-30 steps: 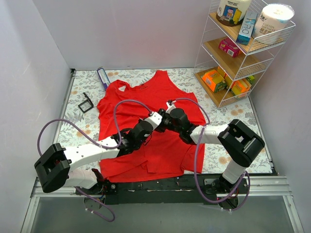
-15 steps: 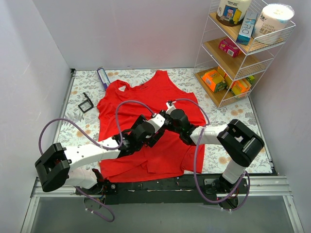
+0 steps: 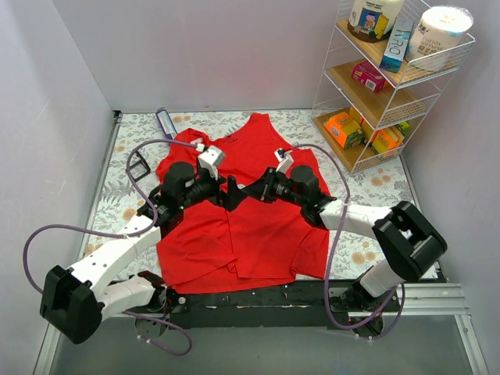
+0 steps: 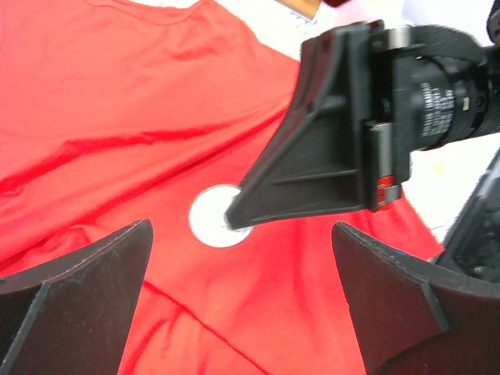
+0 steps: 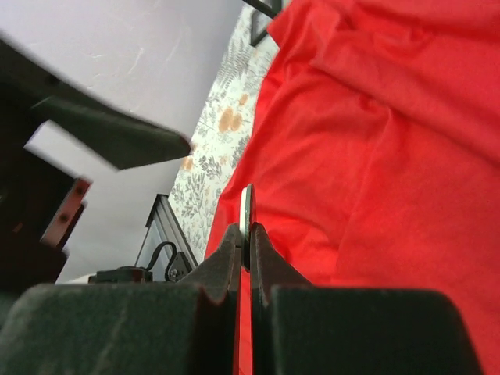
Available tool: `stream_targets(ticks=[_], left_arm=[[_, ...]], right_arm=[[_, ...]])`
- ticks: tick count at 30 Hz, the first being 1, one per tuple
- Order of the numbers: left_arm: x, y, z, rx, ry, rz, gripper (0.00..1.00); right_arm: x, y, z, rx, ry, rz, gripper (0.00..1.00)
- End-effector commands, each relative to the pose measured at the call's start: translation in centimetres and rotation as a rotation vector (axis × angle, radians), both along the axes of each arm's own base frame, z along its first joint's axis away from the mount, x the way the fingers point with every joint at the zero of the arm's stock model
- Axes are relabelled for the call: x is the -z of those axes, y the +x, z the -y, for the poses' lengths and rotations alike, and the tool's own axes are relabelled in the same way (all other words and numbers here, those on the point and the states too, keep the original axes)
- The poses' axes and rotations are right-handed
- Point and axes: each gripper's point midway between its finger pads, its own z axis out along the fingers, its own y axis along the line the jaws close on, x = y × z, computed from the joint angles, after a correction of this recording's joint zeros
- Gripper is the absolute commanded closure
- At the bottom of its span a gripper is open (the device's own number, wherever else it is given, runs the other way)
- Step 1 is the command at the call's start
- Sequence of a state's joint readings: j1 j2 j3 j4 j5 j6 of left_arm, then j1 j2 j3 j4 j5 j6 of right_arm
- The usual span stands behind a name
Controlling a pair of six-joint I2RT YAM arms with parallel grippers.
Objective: Pin the brooch onto the clothing
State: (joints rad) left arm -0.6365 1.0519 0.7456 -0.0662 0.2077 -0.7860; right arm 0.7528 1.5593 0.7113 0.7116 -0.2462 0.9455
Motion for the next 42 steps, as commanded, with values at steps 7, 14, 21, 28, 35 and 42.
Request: stream_targets(ticks=[7,14,21,28,35,42], left_arm=[[-5.0,-2.1,0.4,0.364,-0.365,-0.194,0.02],[-4.9,-2.6,0.5,0.418,-0.384,-0.218,0.26],[-4.7,-3.2,0.7,0.467,-0.386,-0.237,0.42],[-4.4,-3.7,0.8,0.51,-0.387,-0.264,0.51],[-4.4,-4.1,0.9,0.528,-0.404,-0.271,0.73],[-4.7,-4.4,1.0,0.548,-0.441,-0.284,0.8]], right_arm=[[-8.2,-2.4,2.7,-0.251,-0.027,0.402,0.99],[-10.8,-4.0,2.7,-0.341,0.029,0.477,0.99],[-11.9,-4.8,2.8,-0.363,0.096,0.487,0.99],[-13.3,-5.1,3.3,-0.339,0.163,0.506,0.99],[-13.2,-5.0,3.3,-0.329,0.174,0.504,0.99],[-13.0,-5.0,3.1,-0.339,0.189,0.492,0.99]])
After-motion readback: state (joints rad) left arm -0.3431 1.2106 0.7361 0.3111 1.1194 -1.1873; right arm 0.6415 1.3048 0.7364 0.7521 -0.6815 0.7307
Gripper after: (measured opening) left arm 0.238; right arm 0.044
